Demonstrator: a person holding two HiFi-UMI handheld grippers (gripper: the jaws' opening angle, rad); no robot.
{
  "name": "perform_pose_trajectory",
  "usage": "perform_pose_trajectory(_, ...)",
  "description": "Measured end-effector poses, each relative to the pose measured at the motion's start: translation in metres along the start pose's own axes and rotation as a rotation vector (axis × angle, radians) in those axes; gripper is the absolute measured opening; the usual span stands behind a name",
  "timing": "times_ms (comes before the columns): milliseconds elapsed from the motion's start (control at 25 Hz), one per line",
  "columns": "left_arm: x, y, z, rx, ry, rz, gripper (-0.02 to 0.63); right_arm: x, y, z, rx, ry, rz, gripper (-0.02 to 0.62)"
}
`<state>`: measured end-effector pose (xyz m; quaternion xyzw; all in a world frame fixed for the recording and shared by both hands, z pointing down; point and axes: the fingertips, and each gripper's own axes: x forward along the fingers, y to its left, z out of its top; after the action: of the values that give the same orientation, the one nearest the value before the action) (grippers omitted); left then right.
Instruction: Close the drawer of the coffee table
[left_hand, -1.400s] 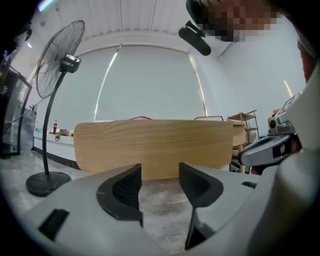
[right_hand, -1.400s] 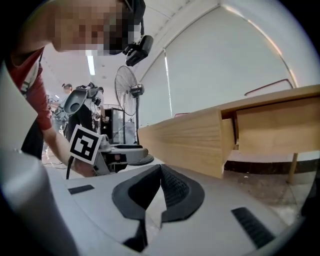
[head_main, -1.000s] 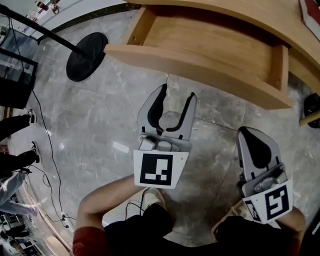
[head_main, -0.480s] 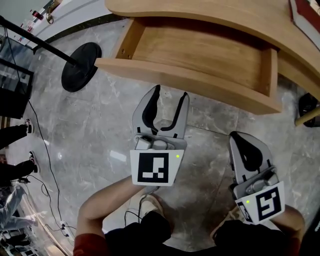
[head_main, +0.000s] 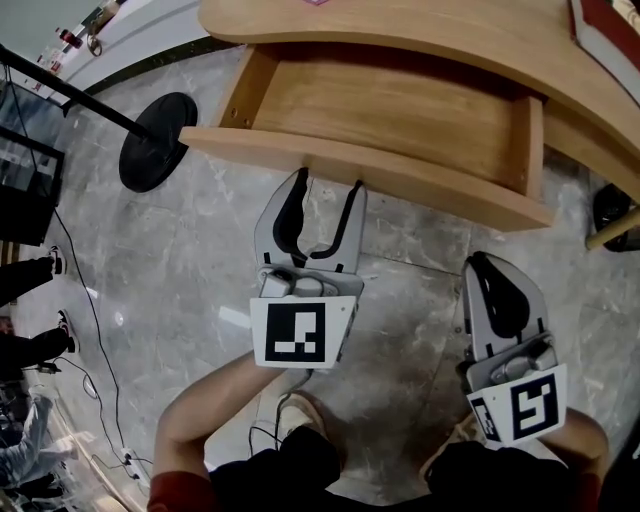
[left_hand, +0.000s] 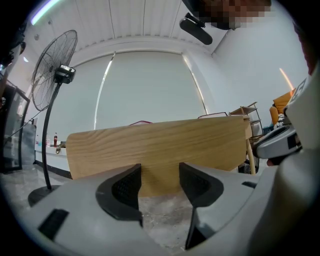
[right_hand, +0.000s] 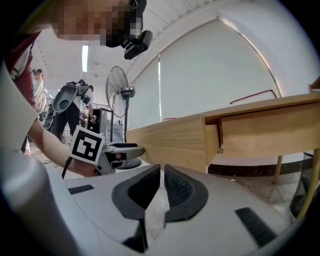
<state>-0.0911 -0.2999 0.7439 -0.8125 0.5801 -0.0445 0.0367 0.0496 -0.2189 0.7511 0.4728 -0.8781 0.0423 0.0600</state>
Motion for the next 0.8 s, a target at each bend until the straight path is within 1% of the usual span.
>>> perform_pose_trajectory(320,0.010,0.001,-0.001,0.017,0.018,-0.015,0.224,0.002,-0.002,-0.004,-0.011,0.003,0.001,0.002)
perform_pose_trajectory(520,0.022,0.001,0.008,0.021,-0.021,-0.016,0.224,0.002,-0.006,-0.002,-0.016,-0.004,-0.011,0.002)
perform_pose_trajectory(680,0.034,0.000,0.011,0.020,-0.011,-0.018,0.224,0.000,-0.011,-0.003,-0.014,-0.007,-0.012,0.002)
perform_pose_trajectory(800,0.042,-0.001,0.012,0.018,-0.020,-0.009,0.224,-0.001,-0.012,-0.003,-0.016,-0.014,-0.001,0.000)
